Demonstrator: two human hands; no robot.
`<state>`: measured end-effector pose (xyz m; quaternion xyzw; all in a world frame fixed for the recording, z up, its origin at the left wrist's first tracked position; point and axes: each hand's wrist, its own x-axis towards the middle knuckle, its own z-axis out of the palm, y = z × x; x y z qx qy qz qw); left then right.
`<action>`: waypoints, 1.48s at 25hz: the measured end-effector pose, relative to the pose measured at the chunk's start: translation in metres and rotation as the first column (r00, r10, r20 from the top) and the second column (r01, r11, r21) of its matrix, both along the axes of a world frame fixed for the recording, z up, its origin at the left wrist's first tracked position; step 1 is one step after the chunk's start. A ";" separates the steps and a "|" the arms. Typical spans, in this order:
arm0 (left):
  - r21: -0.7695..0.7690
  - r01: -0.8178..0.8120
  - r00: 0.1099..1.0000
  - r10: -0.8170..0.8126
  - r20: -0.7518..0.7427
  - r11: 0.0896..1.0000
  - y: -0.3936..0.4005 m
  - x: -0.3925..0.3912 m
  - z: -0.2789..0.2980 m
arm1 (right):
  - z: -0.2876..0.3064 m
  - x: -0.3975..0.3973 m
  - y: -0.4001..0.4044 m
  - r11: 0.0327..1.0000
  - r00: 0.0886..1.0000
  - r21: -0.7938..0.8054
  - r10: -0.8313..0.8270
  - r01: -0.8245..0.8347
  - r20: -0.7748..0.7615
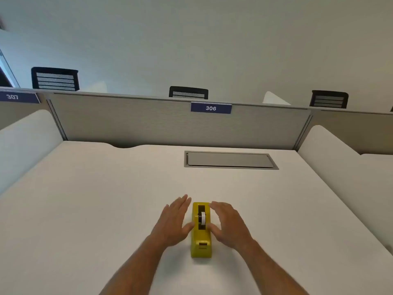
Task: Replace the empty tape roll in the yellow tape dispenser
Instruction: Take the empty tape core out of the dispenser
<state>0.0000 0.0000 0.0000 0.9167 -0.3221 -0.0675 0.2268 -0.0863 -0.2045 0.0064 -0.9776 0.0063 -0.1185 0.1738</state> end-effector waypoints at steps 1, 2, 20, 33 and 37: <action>-0.021 0.022 0.999 -0.023 -0.025 1.000 -0.001 -0.001 -0.002 | -0.002 0.001 0.001 1.000 1.000 0.016 0.026 -0.026 -0.009; -0.028 0.032 0.999 -0.034 -0.043 0.999 -0.003 0.000 -0.004 | -0.002 0.002 0.002 0.998 0.999 0.037 0.050 -0.049 -0.019; -0.163 -0.014 0.985 -0.014 -0.172 0.987 -0.023 0.007 -0.010 | 0.003 0.021 0.007 0.991 0.991 0.059 0.118 -0.122 0.064; -0.207 -0.015 0.977 -0.030 -0.212 0.978 -0.024 0.008 -0.007 | 0.008 0.027 0.004 0.991 0.992 0.068 0.118 -0.116 -0.038; -0.210 -0.025 0.962 -0.034 -0.273 0.977 -0.024 0.010 -0.008 | 0.013 0.030 0.005 0.993 0.989 0.033 0.117 -0.114 -0.091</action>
